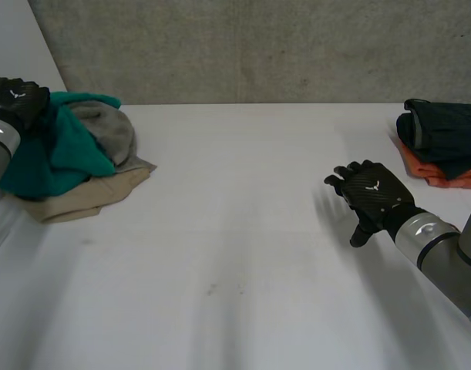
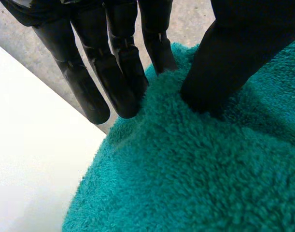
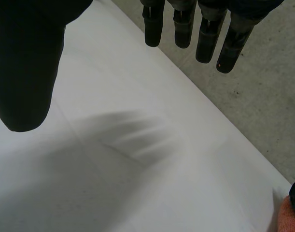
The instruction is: Fold the laundry.
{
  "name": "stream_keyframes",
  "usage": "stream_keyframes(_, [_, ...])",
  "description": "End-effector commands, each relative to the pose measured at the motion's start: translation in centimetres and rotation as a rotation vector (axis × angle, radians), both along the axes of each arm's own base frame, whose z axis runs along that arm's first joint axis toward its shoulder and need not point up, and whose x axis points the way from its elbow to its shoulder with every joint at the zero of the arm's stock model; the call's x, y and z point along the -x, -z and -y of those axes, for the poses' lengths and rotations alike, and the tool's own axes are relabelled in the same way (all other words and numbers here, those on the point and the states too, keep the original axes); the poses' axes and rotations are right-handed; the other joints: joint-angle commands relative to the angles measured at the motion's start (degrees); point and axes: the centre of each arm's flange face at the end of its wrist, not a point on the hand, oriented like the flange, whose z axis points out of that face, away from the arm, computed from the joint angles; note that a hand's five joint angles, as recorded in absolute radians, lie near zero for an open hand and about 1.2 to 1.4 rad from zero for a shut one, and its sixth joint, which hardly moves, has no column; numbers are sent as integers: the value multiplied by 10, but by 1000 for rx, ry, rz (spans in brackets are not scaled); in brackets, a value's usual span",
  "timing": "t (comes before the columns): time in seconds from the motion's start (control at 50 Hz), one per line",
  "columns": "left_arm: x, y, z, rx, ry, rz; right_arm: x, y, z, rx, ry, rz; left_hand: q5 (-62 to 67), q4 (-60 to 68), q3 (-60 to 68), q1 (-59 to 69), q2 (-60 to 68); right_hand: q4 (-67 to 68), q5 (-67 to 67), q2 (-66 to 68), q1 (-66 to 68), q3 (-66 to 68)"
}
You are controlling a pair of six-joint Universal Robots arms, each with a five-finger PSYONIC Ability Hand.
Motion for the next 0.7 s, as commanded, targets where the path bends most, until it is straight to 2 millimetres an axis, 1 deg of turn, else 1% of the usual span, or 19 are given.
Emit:
stream_keyframes(0.02, [2, -9, 2, 50, -1, 0, 0, 2, 0, -4, 2, -3, 153, 134, 139, 168, 137, -33, -33, -26, -7, -21])
stream_keyframes(0.08, [10, -24, -1, 91, 11, 2, 0, 1, 0, -2, 5, -2, 153, 134, 139, 168, 137, -33, -33, -26, -7, -21])
stream_keyframes(0.12, [17, -46, -7, 139, 26, -3, 0, 1, 1, 0, 6, -1, 153, 134, 139, 168, 137, -33, -33, -26, -7, -21])
stream_keyframes(0.14, [27, -75, -17, 198, 49, -20, 0, 0, 2, 3, 10, -2, 153, 134, 139, 168, 137, -33, -33, -26, -7, -21])
stream_keyframes(0.2, [39, -123, -36, 304, 87, -69, 0, 0, 2, 4, 12, -2, 153, 134, 139, 168, 137, -33, -33, -26, -7, -21])
stream_keyframes(0.22, [44, -151, -49, 368, 112, -102, 0, 0, 2, 4, 10, -2, 153, 134, 139, 168, 137, -33, -33, -26, -7, -21])
stream_keyframes(0.24, [46, -163, -54, 398, 121, -116, 0, 0, 1, 2, 12, -3, 153, 134, 139, 168, 137, -33, -33, -26, -7, -21])
stream_keyframes(0.3, [50, -195, -71, 479, 154, -161, 0, 0, 1, 1, 12, -3, 153, 134, 139, 168, 137, -33, -33, -26, -7, -21])
stream_keyframes(0.36, [59, -206, -80, 510, 180, -177, 0, -1, 1, 3, 13, -4, 153, 134, 139, 168, 137, -33, -33, -26, -7, -21])
stream_keyframes(0.38, [71, -213, -89, 525, 210, -186, 0, -1, 1, 5, 14, -4, 153, 134, 139, 168, 137, -33, -33, -26, -7, -21])
stream_keyframes(0.44, [92, -216, -102, 519, 266, -204, 1, -3, 2, 11, 18, -2, 153, 134, 139, 168, 137, -33, -33, -26, -7, -21])
stream_keyframes(0.46, [107, -212, -112, 496, 305, -222, 2, -5, 4, 21, 23, 1, 153, 134, 139, 168, 137, -33, -33, -26, -7, -21])
stream_keyframes(0.5, [124, -204, -123, 455, 350, -245, 5, -9, 8, 35, 35, 5, 153, 134, 139, 168, 137, -33, -33, -26, -7, -21])
stream_keyframes(0.52, [146, -196, -139, 410, 416, -278, 9, -15, 12, 49, 57, 14, 153, 134, 139, 168, 137, -33, -33, -26, -7, -21])
stream_keyframes(0.56, [169, -187, -157, 359, 490, -320, 15, -22, 17, 63, 93, 29, 153, 134, 139, 168, 137, -33, -33, -26, -7, -21])
stream_keyframes(0.58, [190, -177, -176, 302, 562, -366, 22, -28, 22, 72, 140, 49, 153, 134, 139, 168, 137, -33, -33, -26, -7, -21])
stream_keyframes(0.64, [214, -164, -201, 219, 651, -431, 30, -38, 28, 83, 206, 87, 153, 134, 139, 168, 137, -33, -33, -26, -7, -21])
stream_keyframes(0.68, [233, -145, -218, 117, 716, -491, 38, -46, 34, 90, 261, 120, 153, 134, 139, 168, 137, -33, -33, -26, -7, -21])
stream_keyframes(0.7, [244, -129, -227, 40, 749, -528, 42, -48, 36, 90, 281, 138, 153, 134, 139, 168, 137, -33, -33, -26, -7, -21])
